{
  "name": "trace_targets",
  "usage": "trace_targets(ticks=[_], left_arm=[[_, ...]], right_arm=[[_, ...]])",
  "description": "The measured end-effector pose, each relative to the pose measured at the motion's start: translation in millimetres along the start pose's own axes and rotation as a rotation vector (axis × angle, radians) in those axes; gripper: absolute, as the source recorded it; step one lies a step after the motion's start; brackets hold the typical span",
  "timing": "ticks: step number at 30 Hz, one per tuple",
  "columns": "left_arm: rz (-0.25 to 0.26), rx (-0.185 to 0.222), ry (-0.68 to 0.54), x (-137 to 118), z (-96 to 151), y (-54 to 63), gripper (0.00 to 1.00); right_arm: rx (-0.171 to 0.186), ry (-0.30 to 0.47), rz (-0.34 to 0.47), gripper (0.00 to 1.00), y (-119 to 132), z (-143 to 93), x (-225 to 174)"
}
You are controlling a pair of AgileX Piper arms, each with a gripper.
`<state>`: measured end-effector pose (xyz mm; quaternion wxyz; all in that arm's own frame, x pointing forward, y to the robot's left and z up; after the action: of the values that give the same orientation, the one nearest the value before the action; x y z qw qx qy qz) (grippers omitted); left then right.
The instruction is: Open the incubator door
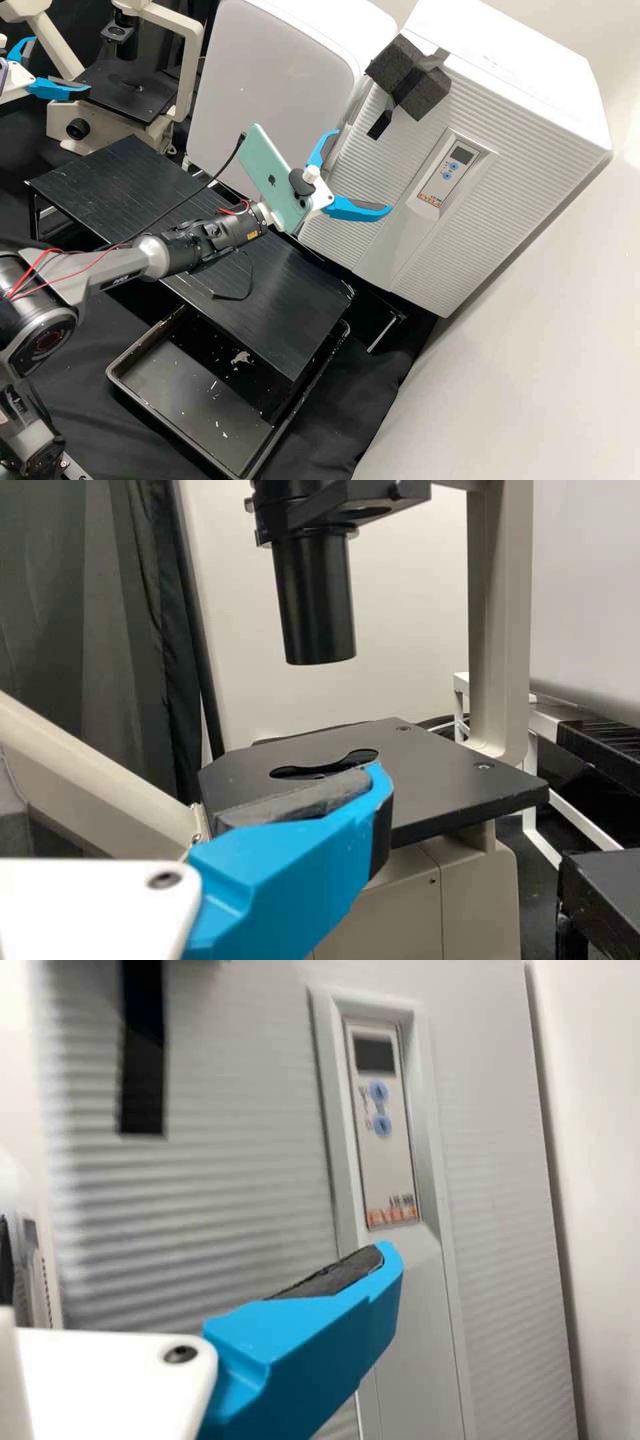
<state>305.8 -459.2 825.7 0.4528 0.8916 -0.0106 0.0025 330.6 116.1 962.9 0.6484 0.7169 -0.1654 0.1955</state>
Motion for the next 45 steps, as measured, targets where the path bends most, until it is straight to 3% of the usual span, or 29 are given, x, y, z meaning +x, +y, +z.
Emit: trace_targets(ticks=[5, 9, 13, 19, 25, 39, 40, 45], left_arm=[[0.0, 0.0, 0.0, 0, 0, 0.0, 1.0], [0.0, 0.0, 0.0, 0, 0, 0.0, 1.0], [0.0, 0.0, 0.0, 0, 0, 0.0, 1.0], [0.0, 0.0, 0.0, 0, 0, 0.0, 1.0], [0.0, 0.0, 0.0, 0, 0, 0.0, 1.0], [0.0, 0.0, 0.0, 0, 0, 0.0, 1.0], [0.0, 0.0, 0.0, 0, 0, 0.0, 1.0], [0.0, 0.0, 0.0, 0, 0, 0.0, 1.0]], right_arm=[[-0.02, -0.01, 0.004, 1.0, -4, -21, -11], [-0.062, -0.041, 0.013, 1.0, -8, -34, -13], [-0.128, -0.115, 0.039, 1.0, -13, -37, -7], [-0.188, -0.219, 0.033, 1.0, -24, -26, 3], [-0.21, -0.244, 0.023, 1.0, -31, -19, 7], [-0.202, -0.262, 0.029, 1.0, -26, -13, 9], [-0.195, -0.263, 0.032, 0.0, -25, -13, 9], [-0.171, -0.263, 0.026, 0.0, -25, -12, 9]])
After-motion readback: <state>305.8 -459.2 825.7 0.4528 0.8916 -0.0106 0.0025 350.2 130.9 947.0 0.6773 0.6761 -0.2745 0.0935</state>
